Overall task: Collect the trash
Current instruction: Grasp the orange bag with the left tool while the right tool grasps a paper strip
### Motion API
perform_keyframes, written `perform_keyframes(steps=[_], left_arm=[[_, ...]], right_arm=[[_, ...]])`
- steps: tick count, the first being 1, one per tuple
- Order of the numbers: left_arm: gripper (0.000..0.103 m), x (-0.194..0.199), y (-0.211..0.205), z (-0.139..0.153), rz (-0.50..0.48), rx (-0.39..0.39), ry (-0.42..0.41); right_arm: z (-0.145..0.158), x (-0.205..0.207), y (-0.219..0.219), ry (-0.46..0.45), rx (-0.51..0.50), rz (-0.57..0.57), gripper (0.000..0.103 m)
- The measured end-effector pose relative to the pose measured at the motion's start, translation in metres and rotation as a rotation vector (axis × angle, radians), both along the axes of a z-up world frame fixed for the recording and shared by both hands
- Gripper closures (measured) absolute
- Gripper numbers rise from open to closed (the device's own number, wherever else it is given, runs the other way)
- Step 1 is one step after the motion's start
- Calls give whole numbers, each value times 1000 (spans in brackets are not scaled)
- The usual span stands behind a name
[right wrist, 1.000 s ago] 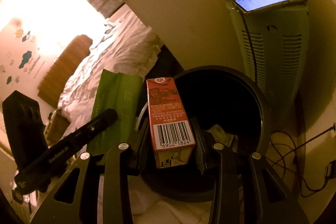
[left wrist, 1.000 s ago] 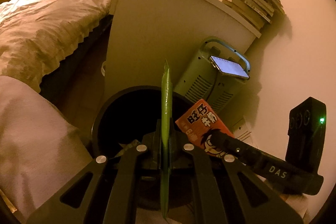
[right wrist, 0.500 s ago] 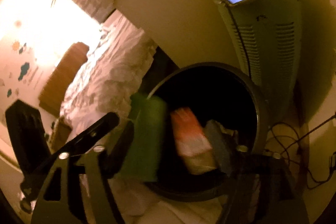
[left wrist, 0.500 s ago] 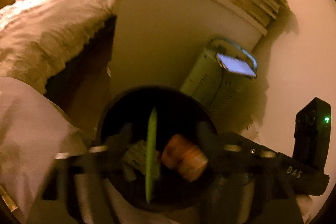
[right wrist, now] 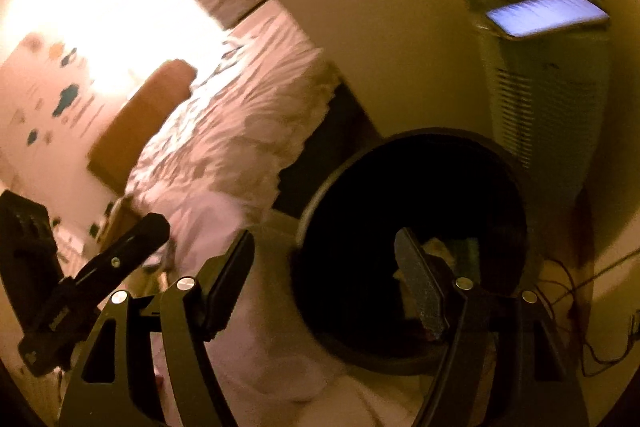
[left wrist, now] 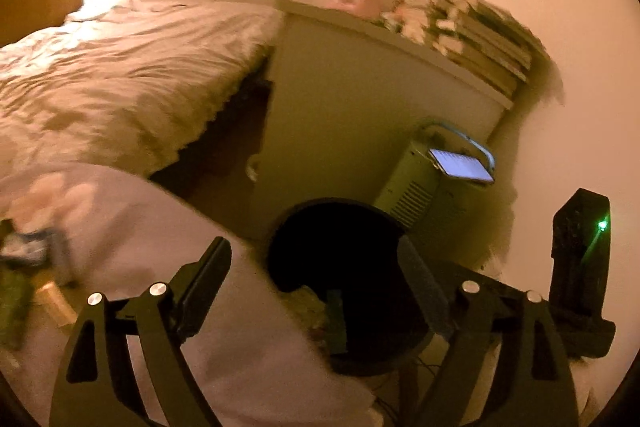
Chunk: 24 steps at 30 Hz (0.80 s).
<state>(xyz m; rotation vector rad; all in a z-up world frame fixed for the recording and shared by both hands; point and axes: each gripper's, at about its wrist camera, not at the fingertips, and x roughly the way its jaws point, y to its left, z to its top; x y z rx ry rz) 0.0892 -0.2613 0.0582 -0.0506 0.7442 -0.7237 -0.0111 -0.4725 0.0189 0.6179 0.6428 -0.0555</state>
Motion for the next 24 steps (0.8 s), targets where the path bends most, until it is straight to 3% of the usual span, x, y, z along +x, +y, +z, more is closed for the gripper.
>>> perform_keyframes(steps=[7, 14, 18, 20, 24], left_arm=[[18, 7, 107, 5, 205, -16, -6], [18, 19, 240, -4, 484, 35, -17], [18, 30, 308, -20, 616, 76, 24], [18, 36, 326, -27, 638, 97, 45], [19, 50, 344, -43, 637, 133, 81]], right_arm=[[36, 45, 90, -40, -115, 252, 30], [73, 100, 210, -56, -256, 536, 30], [85, 134, 273, -56, -343, 661, 31], [87, 156, 305, -45, -385, 724, 39], [79, 204, 368, 7, -481, 828, 47]])
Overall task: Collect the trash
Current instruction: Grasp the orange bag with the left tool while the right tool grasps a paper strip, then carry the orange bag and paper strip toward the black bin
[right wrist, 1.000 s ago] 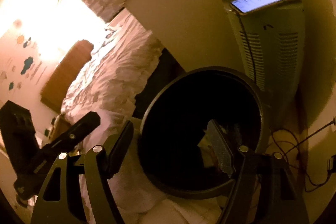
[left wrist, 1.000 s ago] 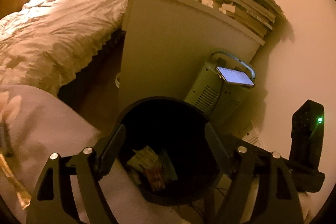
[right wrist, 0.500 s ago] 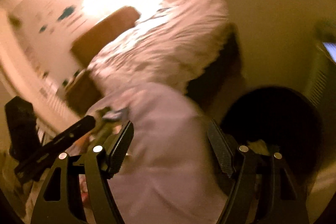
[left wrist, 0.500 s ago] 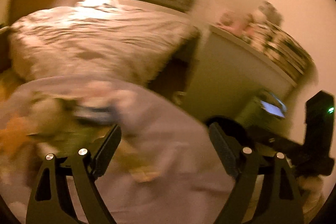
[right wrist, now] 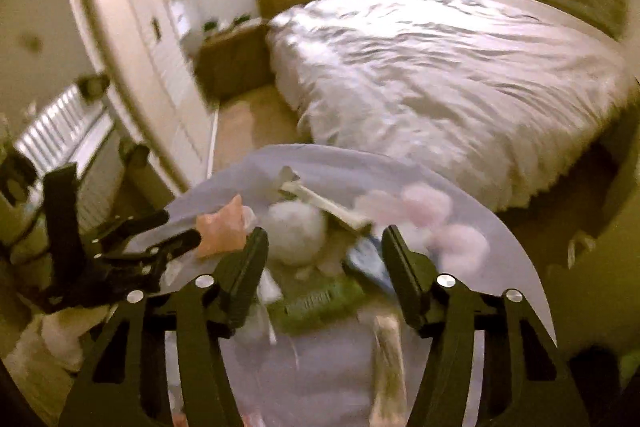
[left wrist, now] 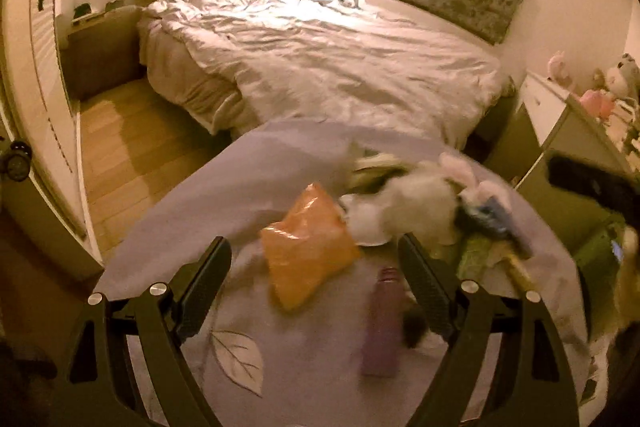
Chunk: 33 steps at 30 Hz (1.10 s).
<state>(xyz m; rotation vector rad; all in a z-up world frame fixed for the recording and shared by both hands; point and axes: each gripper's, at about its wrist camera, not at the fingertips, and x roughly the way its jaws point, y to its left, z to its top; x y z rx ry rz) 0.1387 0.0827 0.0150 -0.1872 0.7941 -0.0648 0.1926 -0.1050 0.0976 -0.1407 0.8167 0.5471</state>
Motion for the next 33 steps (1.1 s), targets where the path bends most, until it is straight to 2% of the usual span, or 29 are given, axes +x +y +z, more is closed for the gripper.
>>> perform_keyframes(steps=[3, 7, 11, 14, 15, 16, 18, 20, 23, 28, 33], left_arm=[[20, 11, 1, -11, -42, 26, 32], [33, 21, 6, -23, -74, 54, 61], [41, 30, 9, -31, -101, 58, 94], [52, 33, 9, -38, -121, 48, 116], [59, 33, 11, -40, -118, 42, 117], [65, 32, 13, -40, -115, 42, 112], [72, 32, 16, -40, -109, 21, 109], [75, 31, 21, -40, -101, -14, 107], [79, 23, 22, -37, -100, -17, 85], [80, 4, 22, -20, -90, -44, 30], [80, -22, 15, 4, -83, -73, -26]], right_arm=[[-15, 38, 38, 19, -99, 48, 52], [-43, 82, 74, 82, -217, 110, 55], [-72, 101, 94, 190, -278, 194, 55], [-87, 107, 105, 192, -362, 197, 56], [-90, 110, 105, 201, -368, 186, 61], [-93, 112, 104, 212, -361, 175, 72], [-91, 116, 98, 218, -311, 135, 81], [-86, 115, 89, 220, -246, 107, 85], [-72, 109, 70, 206, -146, 66, 90], [-39, 82, 23, 193, 89, -18, 91], [-7, 35, -18, 138, 225, -75, 91]])
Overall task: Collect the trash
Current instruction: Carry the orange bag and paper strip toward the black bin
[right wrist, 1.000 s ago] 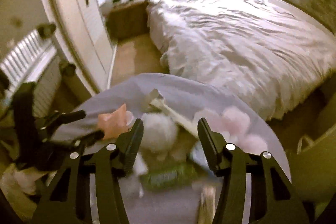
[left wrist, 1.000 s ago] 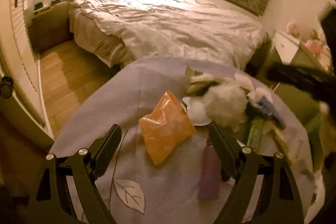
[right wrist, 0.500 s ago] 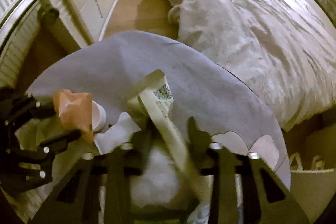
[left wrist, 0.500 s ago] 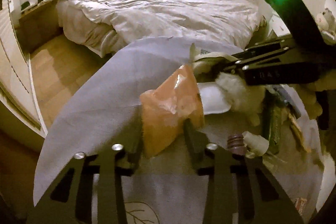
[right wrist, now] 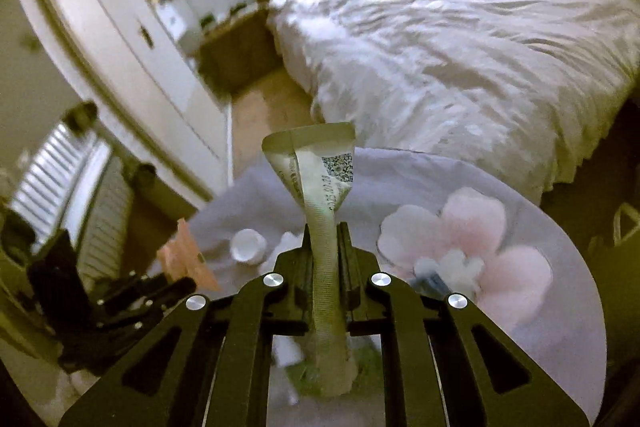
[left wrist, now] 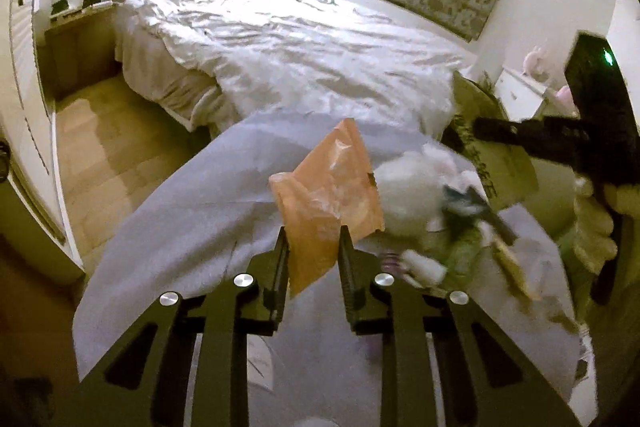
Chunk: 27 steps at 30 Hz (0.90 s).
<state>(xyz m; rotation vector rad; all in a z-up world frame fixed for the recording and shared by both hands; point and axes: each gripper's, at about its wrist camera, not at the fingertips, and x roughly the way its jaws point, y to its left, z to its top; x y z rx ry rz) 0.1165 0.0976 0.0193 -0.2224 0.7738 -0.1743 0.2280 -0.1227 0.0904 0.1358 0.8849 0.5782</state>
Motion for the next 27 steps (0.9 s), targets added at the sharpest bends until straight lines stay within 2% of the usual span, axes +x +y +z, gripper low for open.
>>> perform_keyframes(steps=[5, 9, 13, 22, 27], left_arm=[[80, -22, -31, 27, -56, -12, -48], [80, -31, -72, 45, -132, -21, -78], [80, -42, -132, 63, -235, -20, -117], [80, -58, -264, 73, -455, 9, -167], [80, -64, -318, 68, -540, 18, -167]], right_arm=[[27, -63, -47, -77, 126, -87, 91], [38, -108, -81, -145, 139, -185, 91], [44, -154, -131, -206, 163, -310, 91], [31, -217, -240, -231, 179, -548, 91], [14, -235, -291, -214, 179, -660, 91]])
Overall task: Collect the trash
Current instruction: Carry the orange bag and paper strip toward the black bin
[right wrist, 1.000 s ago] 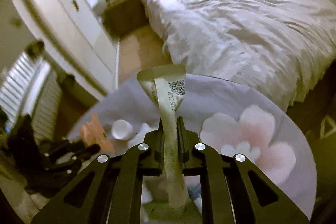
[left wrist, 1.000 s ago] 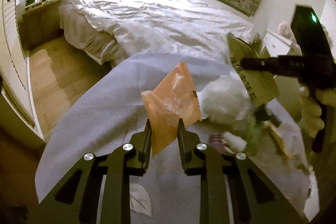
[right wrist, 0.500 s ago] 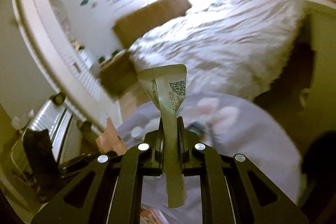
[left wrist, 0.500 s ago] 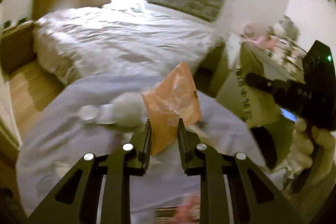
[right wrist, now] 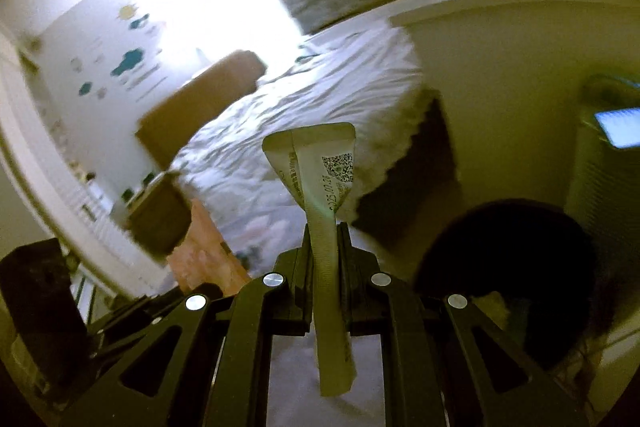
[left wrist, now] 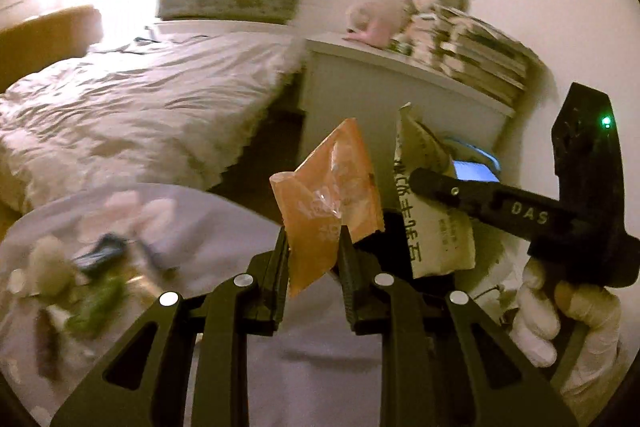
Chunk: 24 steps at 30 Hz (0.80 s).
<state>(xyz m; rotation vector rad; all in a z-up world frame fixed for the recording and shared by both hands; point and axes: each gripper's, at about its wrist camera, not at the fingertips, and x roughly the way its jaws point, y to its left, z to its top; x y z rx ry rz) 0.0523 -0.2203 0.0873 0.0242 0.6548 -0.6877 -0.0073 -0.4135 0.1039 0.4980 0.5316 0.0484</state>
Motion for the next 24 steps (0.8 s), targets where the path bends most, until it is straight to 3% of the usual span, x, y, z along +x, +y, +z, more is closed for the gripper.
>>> perform_keyframes(steps=[10, 24], left_arm=[[80, 4, -63, -21, -87, 39, 35], [80, 13, -101, -47, -122, 86, 81]], right_arm=[[-46, -13, -76, 71, 41, -143, 91], [-82, -8, -105, 147, 76, -197, 91]])
